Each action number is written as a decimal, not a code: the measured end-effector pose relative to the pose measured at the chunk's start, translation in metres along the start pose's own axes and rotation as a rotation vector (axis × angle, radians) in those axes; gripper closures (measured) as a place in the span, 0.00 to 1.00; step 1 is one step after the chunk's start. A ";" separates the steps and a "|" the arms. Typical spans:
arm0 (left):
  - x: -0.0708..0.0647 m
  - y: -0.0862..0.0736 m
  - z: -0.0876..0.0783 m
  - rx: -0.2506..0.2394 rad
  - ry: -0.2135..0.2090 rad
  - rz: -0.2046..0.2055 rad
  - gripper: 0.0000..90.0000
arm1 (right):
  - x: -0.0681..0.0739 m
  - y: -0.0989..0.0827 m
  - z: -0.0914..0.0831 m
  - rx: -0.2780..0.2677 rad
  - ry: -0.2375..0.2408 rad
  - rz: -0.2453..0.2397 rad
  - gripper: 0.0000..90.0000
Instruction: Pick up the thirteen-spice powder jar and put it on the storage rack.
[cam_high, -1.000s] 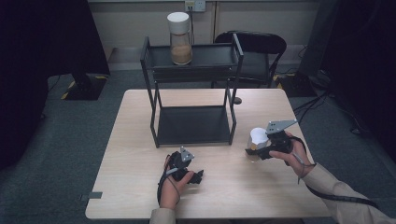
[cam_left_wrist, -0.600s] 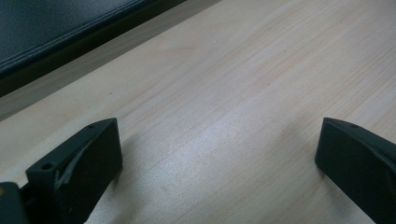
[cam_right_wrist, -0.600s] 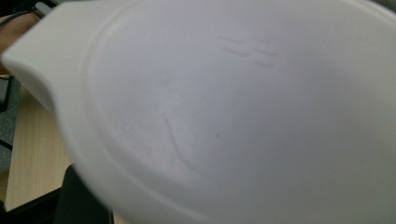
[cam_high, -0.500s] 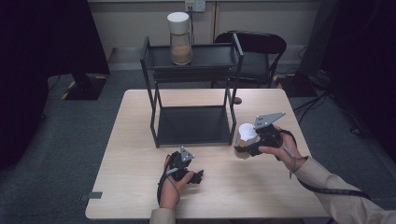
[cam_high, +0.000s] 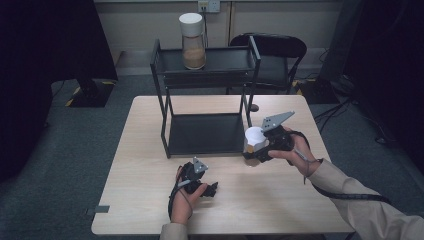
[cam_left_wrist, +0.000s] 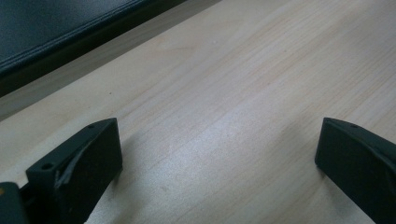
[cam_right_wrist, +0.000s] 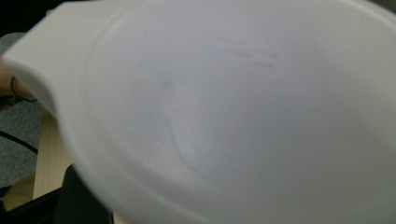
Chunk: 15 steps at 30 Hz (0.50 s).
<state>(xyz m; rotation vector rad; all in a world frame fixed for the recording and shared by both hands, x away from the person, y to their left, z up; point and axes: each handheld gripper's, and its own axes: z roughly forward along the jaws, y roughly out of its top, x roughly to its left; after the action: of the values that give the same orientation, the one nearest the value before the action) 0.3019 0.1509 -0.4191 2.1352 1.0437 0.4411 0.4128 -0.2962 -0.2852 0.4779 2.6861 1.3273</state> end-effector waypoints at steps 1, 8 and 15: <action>0.000 0.000 0.000 0.000 0.000 0.000 0.00 | 0.000 0.003 0.001 -0.001 0.004 0.000 0.33; 0.000 0.000 0.000 0.000 0.000 0.000 0.00 | -0.003 0.025 0.005 -0.006 0.013 -0.005 0.33; 0.000 0.000 0.000 0.000 0.000 0.000 0.00 | -0.007 0.043 0.005 -0.011 0.013 0.001 0.33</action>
<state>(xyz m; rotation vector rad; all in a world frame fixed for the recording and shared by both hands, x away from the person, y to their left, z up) 0.3019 0.1508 -0.4191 2.1355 1.0435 0.4417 0.4308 -0.2702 -0.2550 0.4716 2.6878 1.3501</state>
